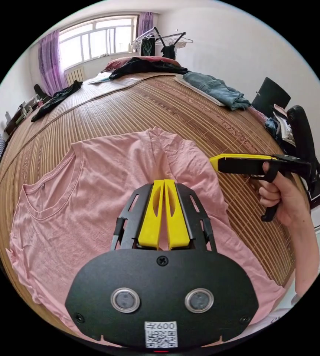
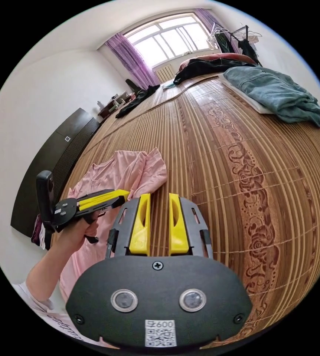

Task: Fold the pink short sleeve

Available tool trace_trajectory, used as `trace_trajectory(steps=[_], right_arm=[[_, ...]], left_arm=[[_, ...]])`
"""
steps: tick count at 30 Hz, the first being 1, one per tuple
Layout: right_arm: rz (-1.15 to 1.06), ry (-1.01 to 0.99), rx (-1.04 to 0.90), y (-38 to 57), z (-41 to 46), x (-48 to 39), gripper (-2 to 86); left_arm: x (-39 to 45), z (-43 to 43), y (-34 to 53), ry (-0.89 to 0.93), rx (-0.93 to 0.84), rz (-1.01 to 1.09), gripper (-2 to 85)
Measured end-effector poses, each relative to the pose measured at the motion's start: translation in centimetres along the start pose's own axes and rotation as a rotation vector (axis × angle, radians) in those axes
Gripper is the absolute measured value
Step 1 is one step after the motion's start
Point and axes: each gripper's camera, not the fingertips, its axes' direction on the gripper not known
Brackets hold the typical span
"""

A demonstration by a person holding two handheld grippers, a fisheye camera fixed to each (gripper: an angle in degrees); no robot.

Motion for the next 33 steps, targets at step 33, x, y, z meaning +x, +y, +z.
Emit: trace_trajectory(steps=[33], right_arm=[[-0.275,-0.337,-0.153,1.7,-1.5,-4.3,7.9]], left_arm=[[-26.0,-15.4,-1.7,0.467,0.279,-0.637,0.1]])
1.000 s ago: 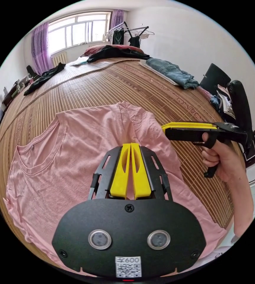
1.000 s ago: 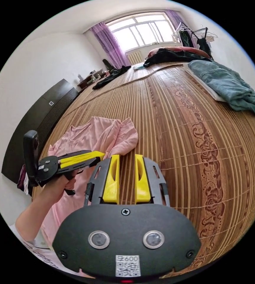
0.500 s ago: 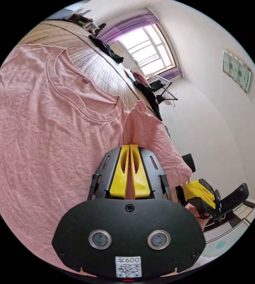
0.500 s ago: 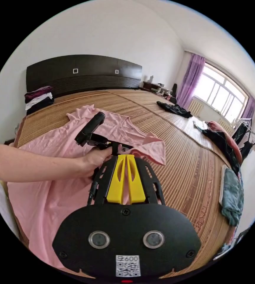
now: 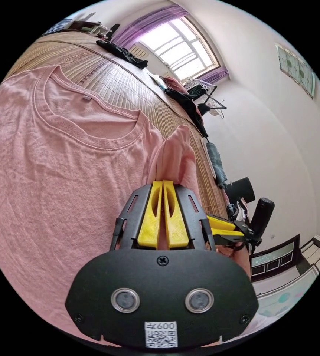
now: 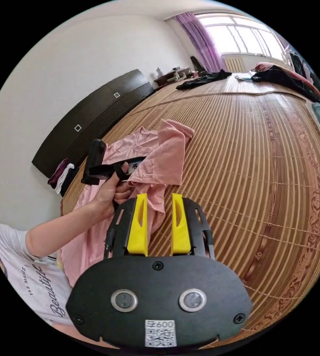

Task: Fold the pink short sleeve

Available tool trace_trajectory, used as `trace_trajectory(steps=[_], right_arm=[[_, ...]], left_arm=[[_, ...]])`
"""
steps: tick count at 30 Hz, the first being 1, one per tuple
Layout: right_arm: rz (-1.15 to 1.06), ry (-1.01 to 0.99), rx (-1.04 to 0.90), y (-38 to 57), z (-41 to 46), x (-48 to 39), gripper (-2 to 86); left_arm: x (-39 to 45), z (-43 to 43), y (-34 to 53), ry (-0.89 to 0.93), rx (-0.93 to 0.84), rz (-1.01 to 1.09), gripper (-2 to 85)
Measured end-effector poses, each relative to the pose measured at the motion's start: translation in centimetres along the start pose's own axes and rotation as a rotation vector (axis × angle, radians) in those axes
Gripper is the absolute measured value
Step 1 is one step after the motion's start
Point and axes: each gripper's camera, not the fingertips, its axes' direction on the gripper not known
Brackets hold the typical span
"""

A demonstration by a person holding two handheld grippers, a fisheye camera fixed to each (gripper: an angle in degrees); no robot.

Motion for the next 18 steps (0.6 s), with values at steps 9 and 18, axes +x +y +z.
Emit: trace_trajectory(steps=[9,18], right_arm=[[0.275,-0.198,0.274,-0.2,-1.8,6.9,0.1],[0.028,0.257,0.331,-3.0,-5.9,0.8,-0.8]], left_arm=[[1.8,-1.5,-0.7,0.023,-0.007,0.003,0.2],[3.8,-1.9,0.3,0.044,-0.018,0.009,0.2]])
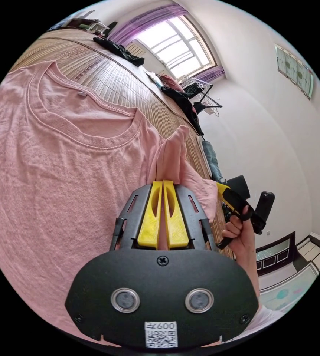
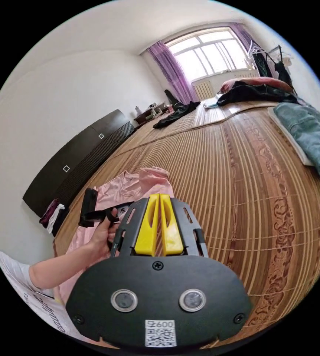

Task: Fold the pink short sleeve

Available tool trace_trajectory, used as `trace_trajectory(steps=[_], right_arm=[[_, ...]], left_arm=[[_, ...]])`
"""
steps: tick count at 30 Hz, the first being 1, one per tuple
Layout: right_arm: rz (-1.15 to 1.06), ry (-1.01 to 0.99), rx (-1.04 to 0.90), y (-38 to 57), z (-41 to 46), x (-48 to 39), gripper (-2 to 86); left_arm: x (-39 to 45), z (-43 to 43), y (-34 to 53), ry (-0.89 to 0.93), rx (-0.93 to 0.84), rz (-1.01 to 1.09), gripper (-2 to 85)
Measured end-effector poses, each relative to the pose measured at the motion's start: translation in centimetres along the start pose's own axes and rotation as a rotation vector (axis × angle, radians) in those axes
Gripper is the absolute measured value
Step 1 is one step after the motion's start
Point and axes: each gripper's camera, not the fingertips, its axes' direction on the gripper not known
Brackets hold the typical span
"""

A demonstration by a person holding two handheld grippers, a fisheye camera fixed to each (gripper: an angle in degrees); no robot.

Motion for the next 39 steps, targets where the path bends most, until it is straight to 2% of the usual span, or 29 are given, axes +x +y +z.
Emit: trace_trajectory(steps=[2,4,6,8,9,11,12,13,14,16,17,21,22,25,27,32,36,37,39], right_arm=[[-0.029,0.181,0.111,-1.8,-2.4,-0.7,-0.8],[-0.076,0.261,0.106,-3.9,-1.7,-1.0,-0.8],[-0.154,0.329,-0.014,-5.8,1.8,-1.0,-0.8],[-0.091,0.534,-0.204,-6.8,6.9,0.9,-0.8],[-0.07,0.6,-0.201,-6.7,7.1,1.3,-0.8],[-0.02,0.714,-0.05,-4.9,5.1,1.9,-0.8],[-0.014,0.706,-0.028,-4.3,4.5,2.0,-0.8],[-0.032,0.616,-0.025,-3.1,3.8,2.0,-0.8],[-0.13,0.41,-0.058,-1.7,3.9,1.3,-0.8],[-0.218,0.147,-0.17,0.4,5.7,0.3,-0.8],[-0.23,0.085,-0.246,1.8,7.8,-0.4,-0.8],[-0.299,0.231,-0.445,6.8,15.1,-2.4,-0.9],[-0.37,0.285,-0.442,8.6,16.0,-3.2,-0.9],[-0.481,0.469,-0.514,11.7,16.2,-5.1,-0.8],[-0.523,0.476,-0.541,14.1,15.4,-5.9,-0.8],[-0.363,0.401,-0.413,18.9,11.5,-3.6,-0.8],[-0.311,0.508,-0.427,18.1,12.9,-2.2,-0.8],[-0.252,0.5,-0.465,17.1,13.1,-1.8,-0.8],[-0.228,0.506,-0.398,15.7,12.1,-2.9,-0.8]], left_arm=[[0.7,0.2,0.5,0.021,-0.007,0.015,0.2],[1.6,0.8,0.8,0.06,-0.044,0.058,0.2],[2.3,1.5,1.1,0.071,-0.077,0.076,0.1],[3.0,2.0,1.9,0.059,-0.083,0.072,0.2],[3.2,2.0,2.1,0.056,-0.082,0.074,0.2],[3.9,2.5,3.1,0.051,-0.084,0.076,0.2],[3.9,2.6,3.3,0.053,-0.086,0.073,0.2],[4.2,2.9,3.8,0.056,-0.087,0.069,0.2],[4.5,3.2,4.4,0.051,-0.088,0.071,0.2],[5.2,3.7,5.2,0.042,-0.091,0.075,0.2],[5.6,4.1,5.9,0.033,-0.093,0.078,0.2],[7.1,5.1,7.9,0.008,-0.092,0.092,0.2],[7.4,5.4,8.6,0.01,-0.092,0.091,0.2],[8.1,6.5,10.5,0.021,-0.092,0.085,0.2],[8.7,7.3,11.7,0.023,-0.098,0.093,0.3],[12.1,11.0,15.4,0.021,-0.179,0.164,0.2],[15.9,9.7,18.1,-0.02,-0.133,0.28,0.3],[17.1,7.3,19.1,-0.081,-0.078,0.324,0.3],[18.4,3.5,20.7,-0.227,-0.033,0.439,0.2]])
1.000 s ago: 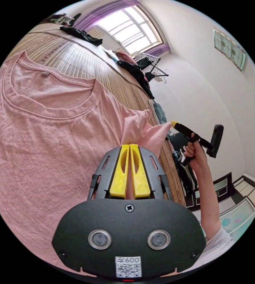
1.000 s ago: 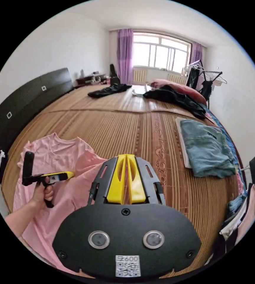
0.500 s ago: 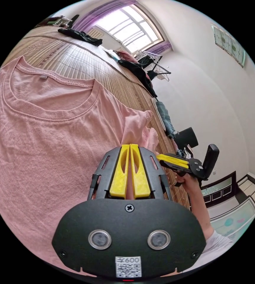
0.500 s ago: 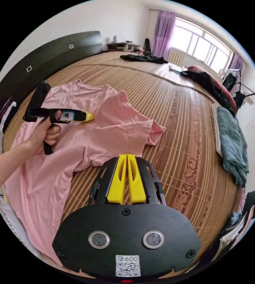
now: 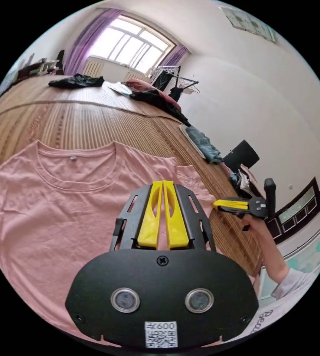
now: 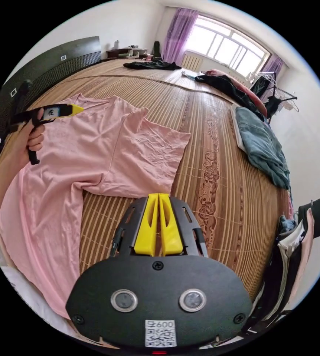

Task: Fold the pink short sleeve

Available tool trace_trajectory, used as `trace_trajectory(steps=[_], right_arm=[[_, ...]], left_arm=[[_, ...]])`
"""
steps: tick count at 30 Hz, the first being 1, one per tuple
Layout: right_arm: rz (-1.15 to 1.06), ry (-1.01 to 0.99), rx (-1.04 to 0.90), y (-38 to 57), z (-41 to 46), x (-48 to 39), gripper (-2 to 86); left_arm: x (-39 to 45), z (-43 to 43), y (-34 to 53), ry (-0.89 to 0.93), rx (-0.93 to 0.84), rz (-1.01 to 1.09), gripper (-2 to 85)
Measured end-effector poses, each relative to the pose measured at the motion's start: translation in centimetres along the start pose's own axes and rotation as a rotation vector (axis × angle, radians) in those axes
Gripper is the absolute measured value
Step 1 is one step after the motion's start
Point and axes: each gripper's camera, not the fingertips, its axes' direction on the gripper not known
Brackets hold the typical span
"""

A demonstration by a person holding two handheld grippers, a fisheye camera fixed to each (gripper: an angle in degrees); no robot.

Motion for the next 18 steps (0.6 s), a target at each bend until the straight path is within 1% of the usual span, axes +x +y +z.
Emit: trace_trajectory(steps=[1,2,3,4,5,6,7,8,9,11,12,13,14,15,16,17,18], right_arm=[[-0.012,0.017,0.111,-0.3,-1.8,-1.1,-0.8],[-0.025,0.025,0.19,-0.9,-3.0,-2.7,-0.8],[-0.035,0.019,0.21,-1.5,-3.2,-3.4,-0.8],[-0.066,-0.029,0.232,-3.0,-3.1,-5.2,-0.8],[-0.112,-0.109,0.235,-4.6,-2.4,-7.0,-0.8],[-0.138,-0.146,0.229,-5.4,-1.9,-7.9,-0.7],[-0.166,-0.18,0.195,-6.8,-0.4,-9.3,-0.6],[-0.182,-0.17,0.135,-8.1,1.7,-10.3,-0.4],[-0.191,-0.148,0.102,-8.5,2.9,-10.5,-0.4],[-0.194,-0.009,-0.035,-9.5,8.6,-9.6,-0.6],[-0.191,0.006,-0.064,-9.6,10.0,-8.9,-0.7],[-0.172,-0.043,-0.031,-9.5,11.2,-7.1,-0.8],[-0.047,-0.091,0.027,-9.6,11.6,-4.5,-0.8],[0.008,-0.126,0.025,-9.8,12.2,-3.2,-0.8],[0.081,-0.194,0.032,-9.9,13.0,-1.2,-0.8],[0.132,-0.235,0.05,-9.9,13.4,0.4,-0.8],[0.145,-0.245,0.06,-9.8,13.6,0.9,-0.8]], left_arm=[[0.1,-2.2,1.1,-0.153,-0.016,0.094,0.2],[-0.6,-3.9,2.4,-0.342,-0.034,0.131,0.3],[-1.3,-4.6,3.0,-0.428,-0.042,0.132,0.3],[-3.0,-5.3,4.0,-0.53,-0.065,0.125,0.4],[-4.6,-5.4,4.7,-0.512,-0.112,0.133,0.5],[-5.3,-5.2,4.9,-0.486,-0.145,0.139,0.6],[-6.5,-4.5,5.5,-0.45,-0.223,0.128,0.8],[-7.4,-4.0,6.4,-0.459,-0.288,0.112,0.8],[-7.6,-4.0,7.0,-0.484,-0.297,0.113,0.8],[-8.5,-5.6,10.7,-0.675,-0.201,0.066,0.5],[-8.9,-6.1,11.6,-0.732,-0.177,0.04,0.5],[-10.3,-6.7,13.4,-0.831,-0.17,-0.017,0.4],[-12.4,-6.2,14.9,-0.864,-0.244,-0.063,0.4],[-12.9,-6.1,15.4,-0.831,-0.245,-0.041,0.4],[-12.8,-5.8,15.6,-0.837,-0.235,-0.002,0.4],[-12.4,-4.0,15.5,-0.956,-0.293,0.084,0.4],[-12.1,-3.0,15.6,-1.011,-0.312,0.126,0.3]])
